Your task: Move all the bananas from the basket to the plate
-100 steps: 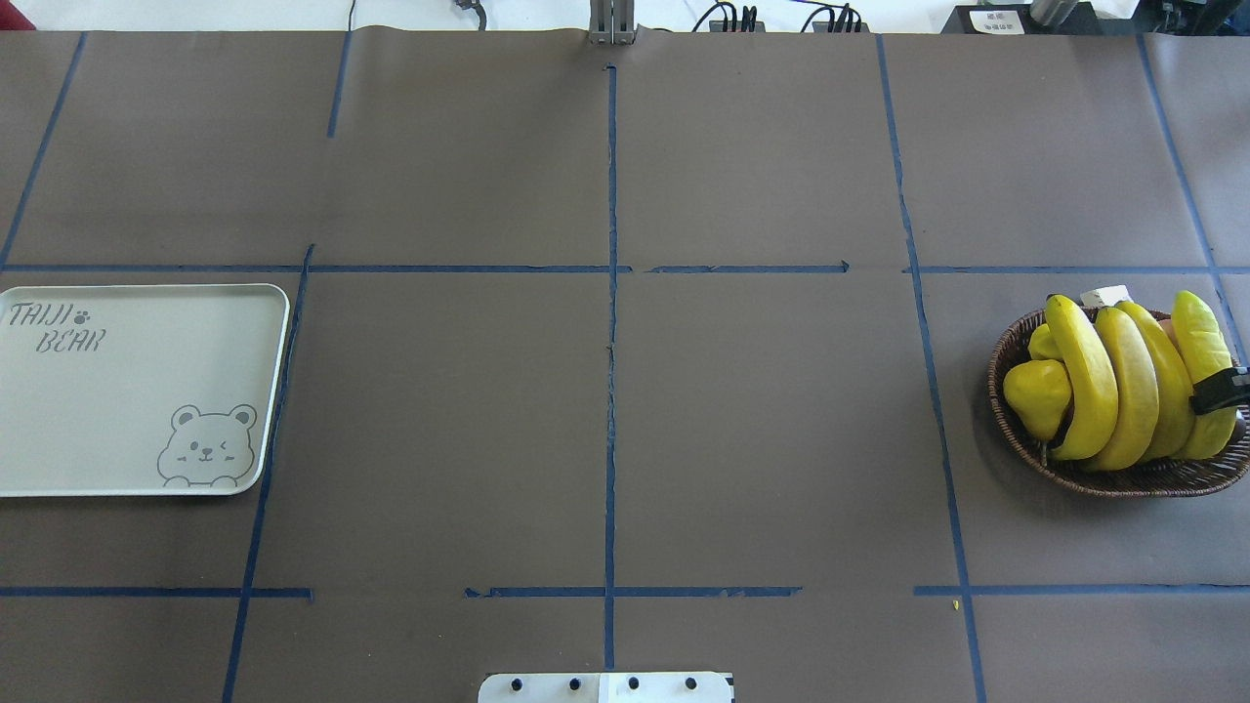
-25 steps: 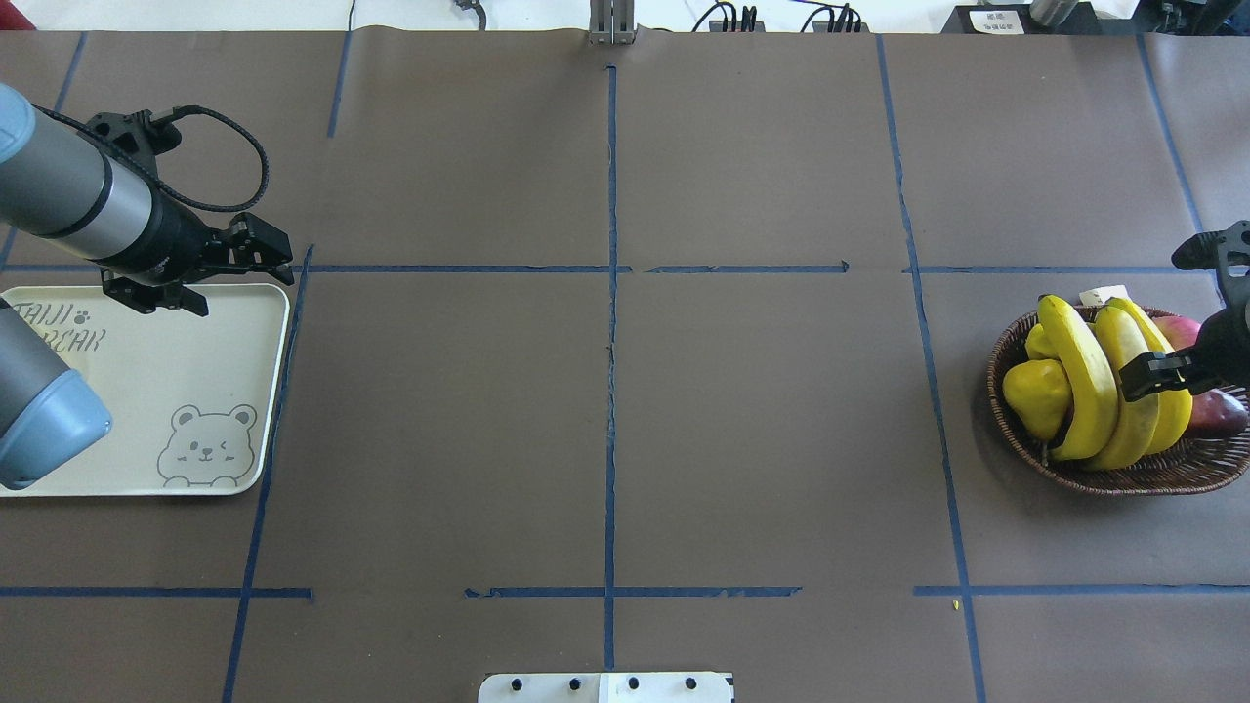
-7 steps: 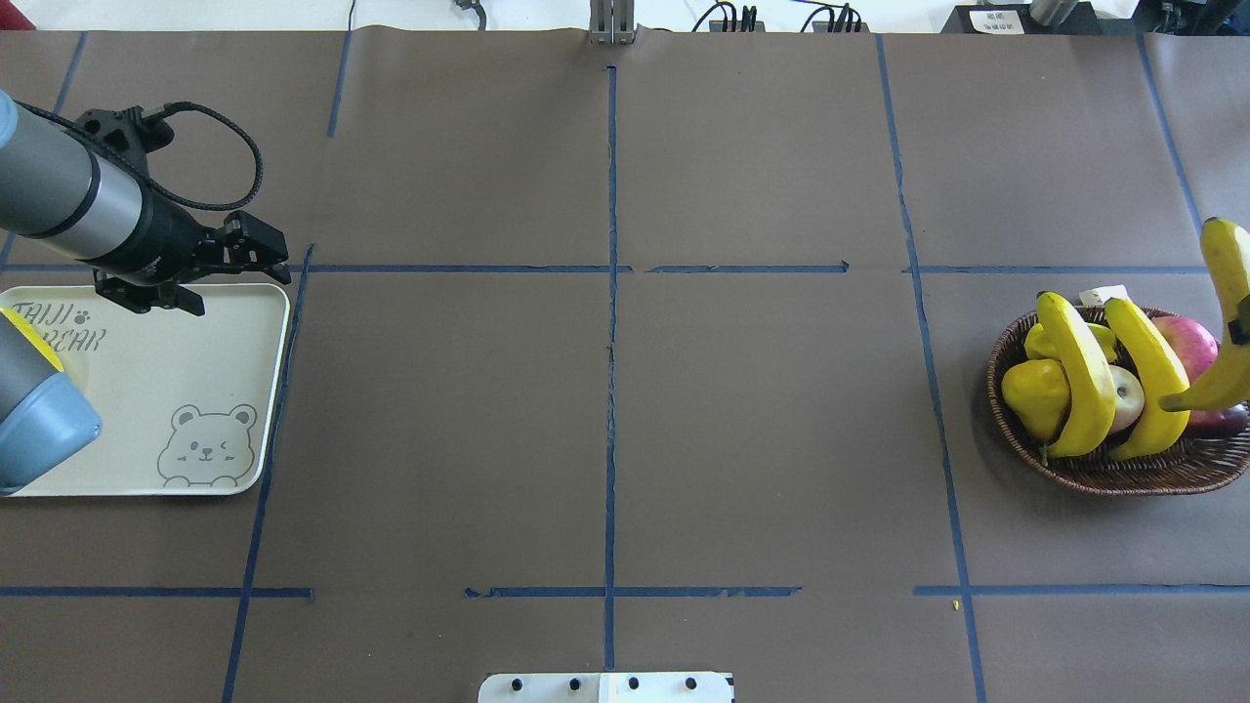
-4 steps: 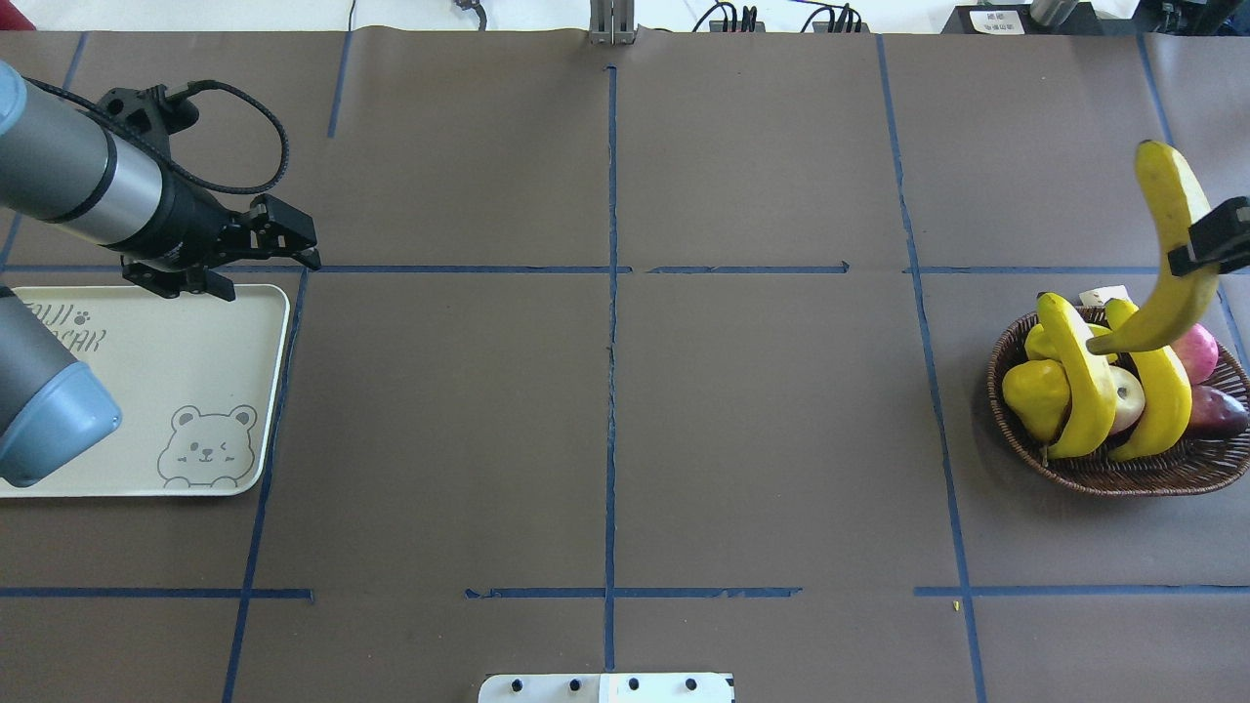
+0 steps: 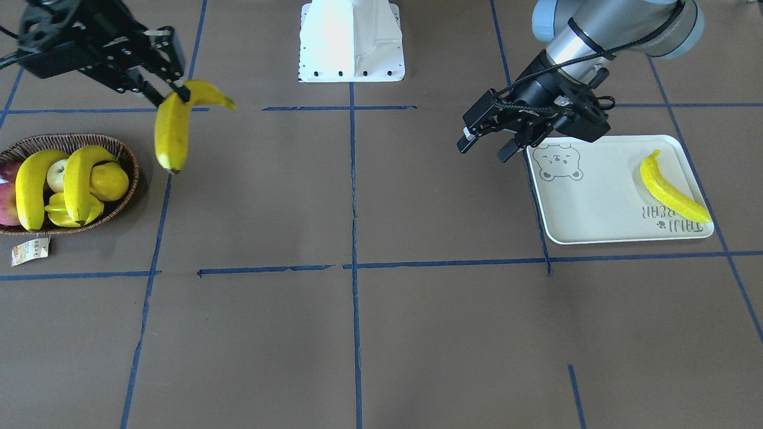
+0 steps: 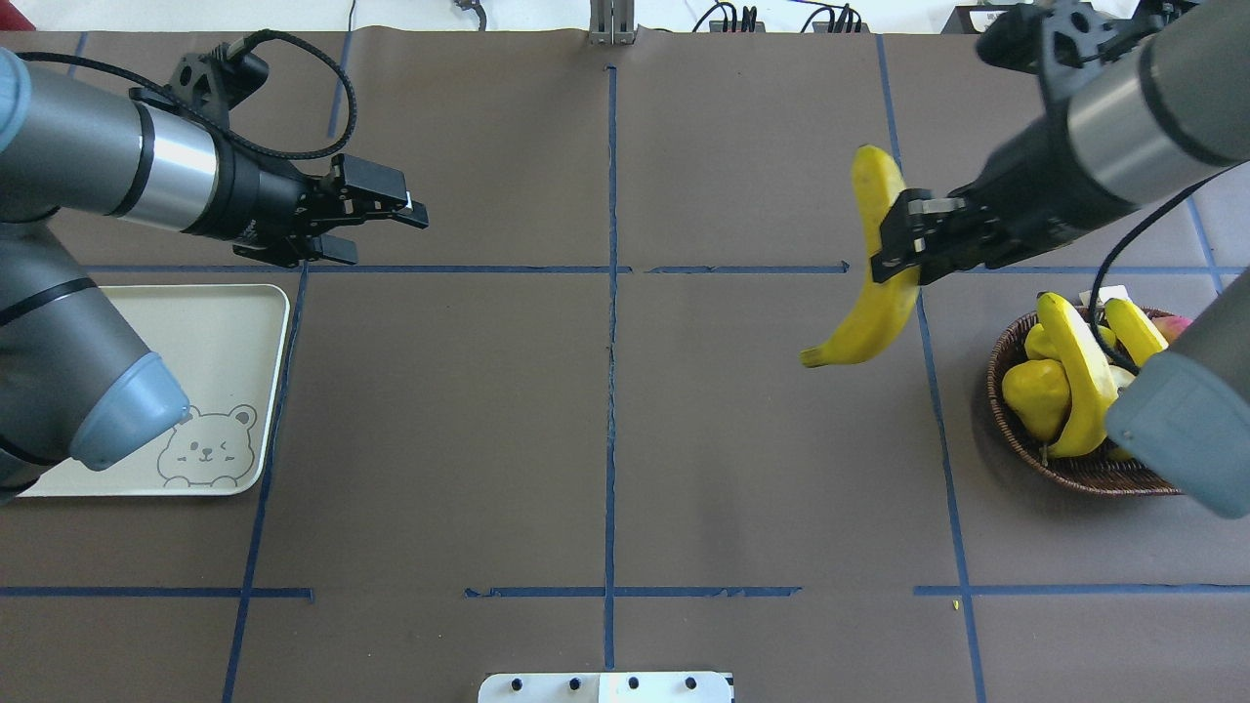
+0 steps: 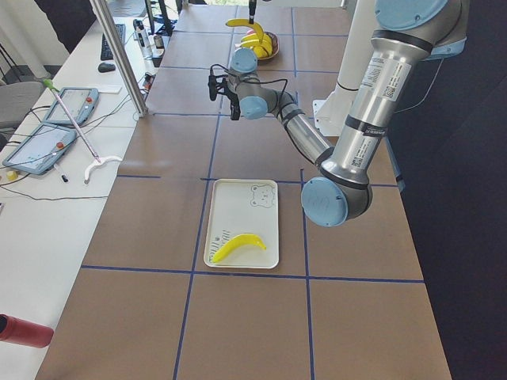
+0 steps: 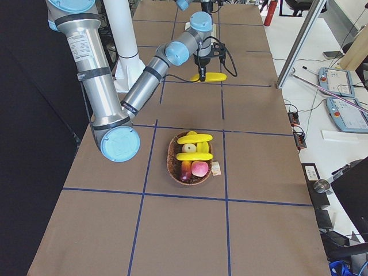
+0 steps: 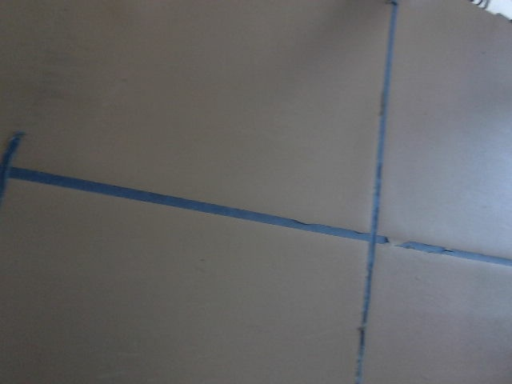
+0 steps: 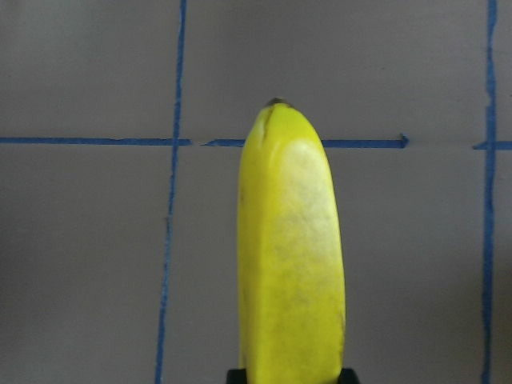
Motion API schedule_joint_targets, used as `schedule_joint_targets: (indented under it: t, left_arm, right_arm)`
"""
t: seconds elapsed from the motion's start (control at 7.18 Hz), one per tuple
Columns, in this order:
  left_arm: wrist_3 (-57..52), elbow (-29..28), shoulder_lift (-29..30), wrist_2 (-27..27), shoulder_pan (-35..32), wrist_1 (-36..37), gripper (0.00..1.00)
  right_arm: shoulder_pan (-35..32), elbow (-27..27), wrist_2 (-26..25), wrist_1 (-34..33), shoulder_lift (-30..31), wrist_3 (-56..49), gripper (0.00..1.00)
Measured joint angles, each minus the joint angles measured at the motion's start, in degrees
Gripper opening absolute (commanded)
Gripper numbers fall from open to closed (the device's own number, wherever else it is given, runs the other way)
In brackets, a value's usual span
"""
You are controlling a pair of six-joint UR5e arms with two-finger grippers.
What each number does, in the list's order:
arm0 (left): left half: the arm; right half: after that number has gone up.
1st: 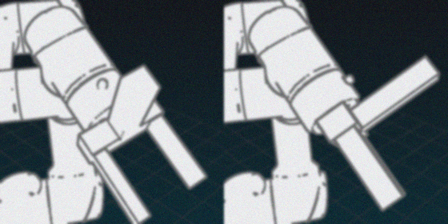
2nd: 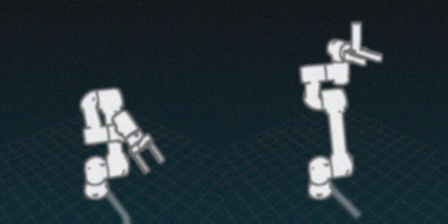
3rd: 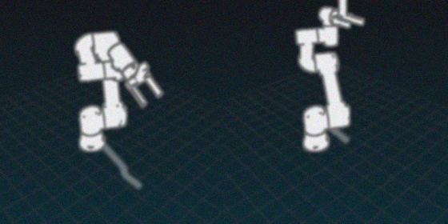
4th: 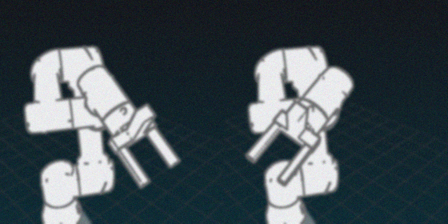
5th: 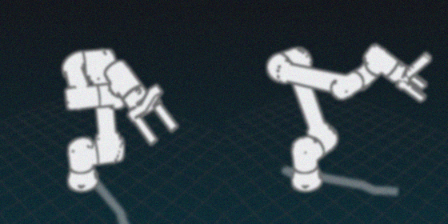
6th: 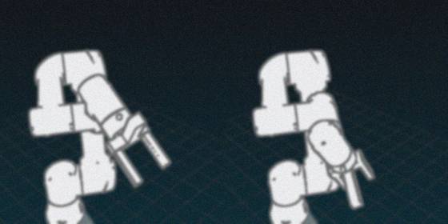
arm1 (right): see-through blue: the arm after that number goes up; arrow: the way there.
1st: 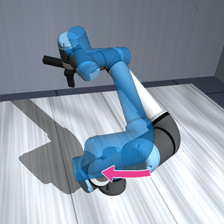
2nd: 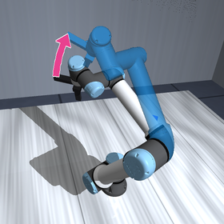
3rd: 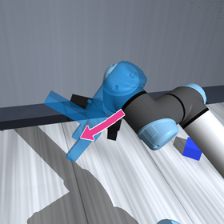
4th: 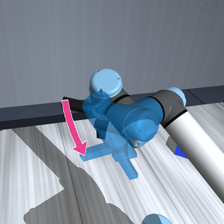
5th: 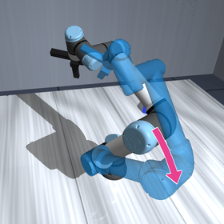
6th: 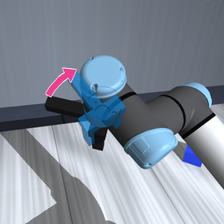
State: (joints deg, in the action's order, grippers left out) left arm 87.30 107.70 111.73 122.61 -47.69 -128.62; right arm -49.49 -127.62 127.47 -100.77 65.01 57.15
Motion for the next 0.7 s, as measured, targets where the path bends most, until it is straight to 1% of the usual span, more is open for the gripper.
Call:
schedule_joint_targets:
  t: [0.14, 0.28, 0.42, 0.56, 0.7]
  left_arm:
    - [5.50, -2.17, 1.79, -0.02, 1.64, -6.52, 1.00]
    - [8.80, -3.58, 4.27, -0.02, 2.78, -9.30, 1.00]
    - [10.75, -4.79, 6.86, 0.01, 3.64, -10.20, 0.99]
    - [11.99, -6.15, 9.42, -0.03, 4.82, -10.48, 0.99]
    - [12.80, -7.40, 11.56, -0.11, 5.94, -10.56, 0.99]
  right_arm:
    - [5.33, 0.18, -3.54, 0.01, -3.15, 2.99, 0.01]
    - [10.48, 0.41, -7.86, -0.02, -5.64, 5.76, 0.01]
    - [15.05, 0.92, -12.52, -0.03, -7.73, 7.94, 0.01]
    - [17.91, 2.12, -15.67, -0.04, -9.67, 9.03, 0.01]
    - [19.35, 3.46, -17.07, -0.04, -11.38, 9.49, 0.01]
